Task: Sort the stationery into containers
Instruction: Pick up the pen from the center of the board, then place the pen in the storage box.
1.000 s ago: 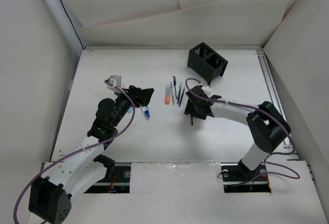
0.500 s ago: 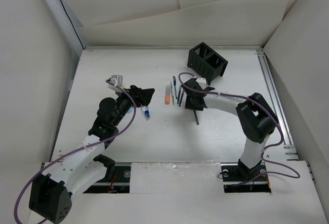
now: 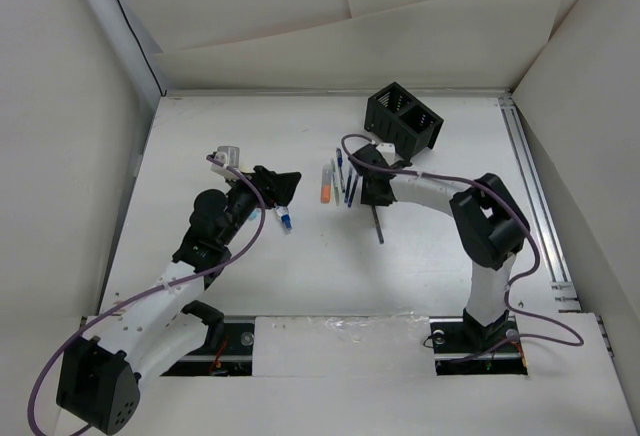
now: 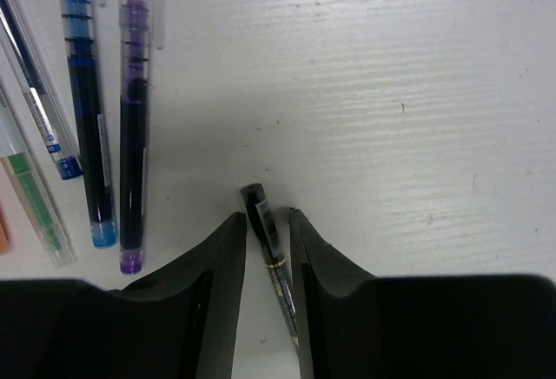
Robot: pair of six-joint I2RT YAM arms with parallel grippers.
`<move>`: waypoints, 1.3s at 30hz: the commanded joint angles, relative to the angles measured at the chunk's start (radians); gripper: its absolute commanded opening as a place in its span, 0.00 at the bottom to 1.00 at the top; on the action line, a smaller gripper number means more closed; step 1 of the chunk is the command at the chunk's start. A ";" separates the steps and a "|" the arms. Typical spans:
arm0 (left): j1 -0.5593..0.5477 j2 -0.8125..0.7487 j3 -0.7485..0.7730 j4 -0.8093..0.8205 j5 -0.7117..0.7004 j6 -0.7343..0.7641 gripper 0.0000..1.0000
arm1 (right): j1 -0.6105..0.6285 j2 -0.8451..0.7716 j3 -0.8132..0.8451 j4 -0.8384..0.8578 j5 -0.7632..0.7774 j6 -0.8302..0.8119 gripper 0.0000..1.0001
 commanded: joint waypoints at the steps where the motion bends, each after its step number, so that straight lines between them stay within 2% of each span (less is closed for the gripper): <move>1: -0.003 -0.002 0.006 0.060 0.013 -0.005 0.79 | -0.014 0.040 0.032 0.000 0.026 -0.026 0.32; 5: -0.003 0.007 0.006 0.060 0.022 -0.005 0.79 | -0.023 0.061 0.052 0.000 0.026 -0.035 0.26; 8: -0.003 0.007 0.006 0.060 0.022 -0.005 0.79 | -0.023 0.061 0.052 0.000 0.026 -0.035 0.13; 9: -0.003 0.007 0.006 0.060 0.022 -0.005 0.79 | -0.033 0.045 0.043 0.000 0.026 -0.035 0.05; 11: -0.003 0.007 0.006 0.060 0.022 -0.005 0.79 | -0.033 0.008 0.020 0.012 0.026 -0.035 0.01; 17: -0.003 0.025 0.006 0.069 0.032 -0.005 0.79 | -0.052 -0.256 0.006 0.038 0.026 -0.038 0.00; 19: -0.003 0.025 0.006 0.069 0.032 -0.005 0.79 | -0.089 -0.328 0.061 0.064 0.026 -0.047 0.00; 22: -0.003 0.035 0.006 0.080 0.041 -0.005 0.79 | -0.170 -0.351 0.166 0.095 0.054 -0.041 0.00; 25: -0.003 0.044 0.006 0.080 0.059 -0.005 0.79 | -0.264 -0.319 0.240 0.174 0.086 -0.030 0.00; 30: -0.003 0.064 0.006 0.100 0.079 -0.005 0.79 | -0.370 -0.162 0.460 0.265 0.150 -0.006 0.00; 36: -0.003 0.093 0.006 0.132 0.123 -0.014 0.78 | -0.388 0.010 0.674 0.330 0.270 -0.056 0.00; 39: -0.003 0.126 0.006 0.155 0.156 -0.015 0.76 | -0.378 0.092 0.715 0.389 0.322 -0.101 0.00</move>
